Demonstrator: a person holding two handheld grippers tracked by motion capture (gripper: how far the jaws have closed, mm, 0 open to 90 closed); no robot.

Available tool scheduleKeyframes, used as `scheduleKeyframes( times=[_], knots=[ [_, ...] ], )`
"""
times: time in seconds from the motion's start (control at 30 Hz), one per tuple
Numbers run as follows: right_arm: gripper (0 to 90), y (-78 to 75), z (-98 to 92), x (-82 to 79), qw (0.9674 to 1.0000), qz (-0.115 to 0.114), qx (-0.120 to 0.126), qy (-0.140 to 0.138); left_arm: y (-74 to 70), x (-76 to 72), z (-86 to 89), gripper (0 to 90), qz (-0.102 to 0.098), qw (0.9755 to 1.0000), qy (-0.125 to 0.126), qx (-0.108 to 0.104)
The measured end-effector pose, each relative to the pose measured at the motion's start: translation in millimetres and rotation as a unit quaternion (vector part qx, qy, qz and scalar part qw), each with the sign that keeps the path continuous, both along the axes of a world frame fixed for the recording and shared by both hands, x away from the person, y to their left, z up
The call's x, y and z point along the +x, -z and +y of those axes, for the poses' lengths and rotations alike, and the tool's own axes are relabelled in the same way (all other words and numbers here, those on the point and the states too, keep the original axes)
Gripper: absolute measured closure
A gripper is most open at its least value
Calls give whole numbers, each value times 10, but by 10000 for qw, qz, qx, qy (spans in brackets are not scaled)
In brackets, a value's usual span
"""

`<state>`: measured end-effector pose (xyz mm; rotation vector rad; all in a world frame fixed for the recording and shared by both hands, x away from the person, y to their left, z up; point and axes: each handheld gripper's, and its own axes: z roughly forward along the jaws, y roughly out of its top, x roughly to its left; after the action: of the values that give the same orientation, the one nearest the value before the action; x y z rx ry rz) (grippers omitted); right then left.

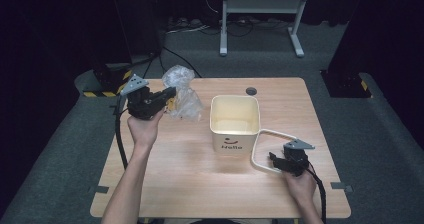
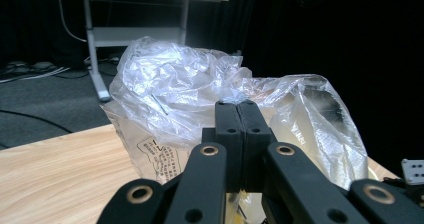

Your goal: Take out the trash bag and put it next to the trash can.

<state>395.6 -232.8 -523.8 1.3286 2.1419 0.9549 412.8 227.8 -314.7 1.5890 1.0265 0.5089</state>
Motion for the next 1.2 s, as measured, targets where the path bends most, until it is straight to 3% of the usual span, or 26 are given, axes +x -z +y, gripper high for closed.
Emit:
scheduleKeyframes(
  times=[0.37, 1.2],
  knots=[
    [344, 0, 1, 0, 10000, 0, 1, 2, 74, -13, 103, 893, 65, 9999, -80, -38],
    [344, 0, 1, 0, 10000, 1, 1, 6, 173, -38, 109, 893, 137, 9996, -133, 185]
  ],
)
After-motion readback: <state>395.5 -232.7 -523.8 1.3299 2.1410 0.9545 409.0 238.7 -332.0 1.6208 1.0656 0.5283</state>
